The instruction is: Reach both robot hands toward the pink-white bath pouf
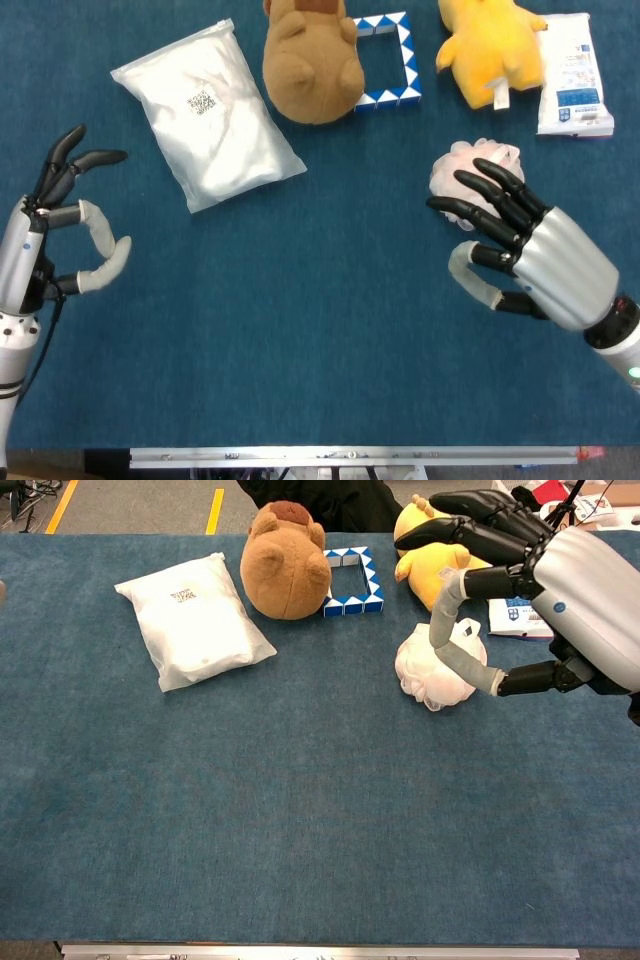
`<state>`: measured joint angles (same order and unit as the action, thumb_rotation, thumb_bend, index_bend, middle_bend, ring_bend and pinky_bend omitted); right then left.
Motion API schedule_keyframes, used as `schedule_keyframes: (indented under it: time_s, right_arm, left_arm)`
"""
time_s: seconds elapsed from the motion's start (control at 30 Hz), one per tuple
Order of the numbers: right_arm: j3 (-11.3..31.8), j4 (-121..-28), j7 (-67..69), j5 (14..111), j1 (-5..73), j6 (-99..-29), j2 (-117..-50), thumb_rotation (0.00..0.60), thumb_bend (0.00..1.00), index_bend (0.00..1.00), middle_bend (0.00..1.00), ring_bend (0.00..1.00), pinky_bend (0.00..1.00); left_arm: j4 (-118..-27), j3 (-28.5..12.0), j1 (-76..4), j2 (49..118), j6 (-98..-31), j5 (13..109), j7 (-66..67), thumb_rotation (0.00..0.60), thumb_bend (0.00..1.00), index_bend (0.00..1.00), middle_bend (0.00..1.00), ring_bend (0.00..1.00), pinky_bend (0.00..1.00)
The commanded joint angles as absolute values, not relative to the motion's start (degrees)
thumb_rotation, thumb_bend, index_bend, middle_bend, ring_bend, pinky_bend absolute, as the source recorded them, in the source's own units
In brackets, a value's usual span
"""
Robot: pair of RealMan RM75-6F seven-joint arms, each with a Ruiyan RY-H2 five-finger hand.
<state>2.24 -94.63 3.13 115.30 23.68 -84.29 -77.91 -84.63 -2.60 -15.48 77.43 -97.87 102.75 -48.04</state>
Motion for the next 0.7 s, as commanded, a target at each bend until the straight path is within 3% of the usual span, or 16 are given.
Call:
schedule_keyframes:
  time_s: [0.03,0.7]
  right_arm:
    - [2.1,-94.7,3.0,115.1,23.9,-84.2,-78.1,0.600,0.38,0.61,0.21,0.00,0.00]
    - [1.5,-94.0,3.8,113.4,26.6,-83.2,-80.2,0.600,0.38,0.61,0.21,0.00,0.00]
  left_arm:
    - [-84.6,-2.3,-15.6,77.6,-97.9,102.9,-48.2,0.600,0.38,0.72,0.22,0.01,0.00]
    - [-84.6,-1.1,-17.0,78.9,-97.9,103.1,-48.4,0.600,0.38,0.72,0.22,0.01,0.00]
